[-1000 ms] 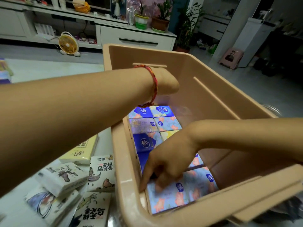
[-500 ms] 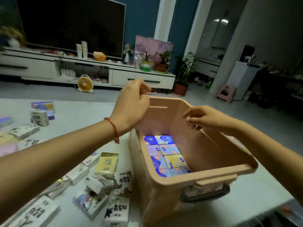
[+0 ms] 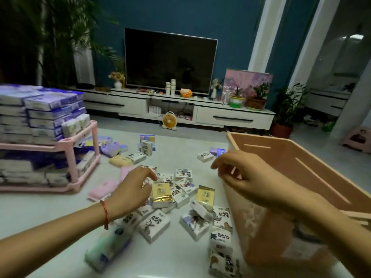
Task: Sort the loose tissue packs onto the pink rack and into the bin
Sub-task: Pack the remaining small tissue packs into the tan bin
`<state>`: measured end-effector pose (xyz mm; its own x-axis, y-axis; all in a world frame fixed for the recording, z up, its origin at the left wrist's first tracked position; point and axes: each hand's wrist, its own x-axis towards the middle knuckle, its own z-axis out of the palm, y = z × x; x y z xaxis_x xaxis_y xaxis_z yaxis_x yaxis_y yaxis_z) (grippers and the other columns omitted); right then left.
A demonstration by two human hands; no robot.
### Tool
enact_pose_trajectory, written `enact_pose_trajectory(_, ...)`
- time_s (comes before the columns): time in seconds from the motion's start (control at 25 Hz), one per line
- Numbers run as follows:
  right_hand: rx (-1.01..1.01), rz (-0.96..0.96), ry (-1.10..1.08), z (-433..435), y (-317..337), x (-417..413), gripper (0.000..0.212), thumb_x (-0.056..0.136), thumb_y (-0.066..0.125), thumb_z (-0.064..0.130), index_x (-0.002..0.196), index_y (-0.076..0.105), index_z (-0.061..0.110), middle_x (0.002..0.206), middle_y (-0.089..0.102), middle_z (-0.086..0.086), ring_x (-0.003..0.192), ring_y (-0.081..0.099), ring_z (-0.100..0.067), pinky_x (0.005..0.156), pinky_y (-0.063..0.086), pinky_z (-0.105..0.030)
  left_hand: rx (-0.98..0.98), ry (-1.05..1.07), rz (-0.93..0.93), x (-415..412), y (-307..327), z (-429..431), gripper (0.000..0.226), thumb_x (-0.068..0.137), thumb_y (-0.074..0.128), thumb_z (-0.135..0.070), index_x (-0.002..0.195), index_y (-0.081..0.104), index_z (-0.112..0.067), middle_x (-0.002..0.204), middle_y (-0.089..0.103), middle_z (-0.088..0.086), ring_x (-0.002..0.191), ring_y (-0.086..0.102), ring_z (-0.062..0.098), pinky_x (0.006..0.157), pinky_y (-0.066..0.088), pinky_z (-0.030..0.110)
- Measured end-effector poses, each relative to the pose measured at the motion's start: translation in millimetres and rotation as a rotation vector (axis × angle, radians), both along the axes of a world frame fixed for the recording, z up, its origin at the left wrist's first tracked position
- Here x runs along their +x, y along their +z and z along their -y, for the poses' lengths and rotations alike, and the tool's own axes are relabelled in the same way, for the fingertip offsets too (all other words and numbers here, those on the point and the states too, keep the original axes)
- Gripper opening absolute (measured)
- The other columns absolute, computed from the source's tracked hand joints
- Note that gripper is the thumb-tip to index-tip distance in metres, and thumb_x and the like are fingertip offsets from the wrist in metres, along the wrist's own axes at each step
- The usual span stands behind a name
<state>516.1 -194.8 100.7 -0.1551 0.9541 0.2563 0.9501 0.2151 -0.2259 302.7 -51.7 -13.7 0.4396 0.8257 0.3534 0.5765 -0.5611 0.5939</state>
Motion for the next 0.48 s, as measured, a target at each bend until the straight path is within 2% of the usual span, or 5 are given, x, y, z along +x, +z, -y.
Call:
enact_pose_trajectory(0.12,-0.091,-0.128,-0.024,-39.3,-19.9,-17.9,0.021,0.094,0.049,0.018,0.111,0.061,0.021,0.097,0.061,0.007,0.088,0.057,-0.005,0.084,0.05,-0.027,0.003,0.062,-0.003,-24.7,-6.1,-17.9,0.026,0.089,0.045,-0.002,0.102,0.052,-0.023,0.117,0.051,0.001,0.116,0.044,0.015,0.086,0.029,0.018)
enact_pose_trajectory(0.2,-0.164,-0.229,-0.044,-69.9,-35.0,-26.9,0.022,0.094,0.05,0.016,0.113,0.061,0.017,0.096,0.06,0.007,0.083,0.057,-0.002,0.079,0.052,-0.02,0.003,0.091,0.019,-36.0,-10.6,-33.5,0.025,0.089,0.045,-0.003,0.103,0.051,-0.022,0.12,0.051,0.002,0.113,0.045,0.013,0.085,0.029,0.016)
enact_pose_trajectory(0.36,-0.279,-0.432,-0.111,-132.2,-71.9,-42.3,0.021,0.092,0.051,0.012,0.111,0.06,0.016,0.1,0.063,0.0,0.083,0.059,-0.008,0.071,0.053,-0.023,-0.06,0.17,0.081,-55.2,-27.7,-75.6,0.029,0.086,0.044,0.003,0.104,0.054,-0.017,0.12,0.052,0.001,0.115,0.047,0.014,0.086,0.031,0.018)
enact_pose_trajectory(0.44,-0.317,-0.457,-0.145,-164.7,-88.1,-53.9,0.023,0.092,0.05,0.011,0.112,0.06,0.016,0.097,0.062,0.0,0.076,0.057,-0.008,0.063,0.049,-0.02,-0.075,0.217,0.107,-63.7,-40.4,-99.2,0.029,0.086,0.043,0.003,0.1,0.05,-0.021,0.119,0.051,-0.001,0.114,0.046,0.014,0.089,0.032,0.019)
enact_pose_trajectory(0.48,-0.318,-0.439,-0.144,-181.6,-95.6,-61.8,0.024,0.092,0.05,0.011,0.114,0.059,0.015,0.098,0.062,0.0,0.077,0.056,-0.008,0.065,0.047,-0.02,-0.08,0.249,0.126,-67.5,-47.7,-110.4,0.03,0.087,0.042,0.003,0.1,0.05,-0.023,0.117,0.05,-0.004,0.111,0.045,0.01,0.088,0.032,0.016)
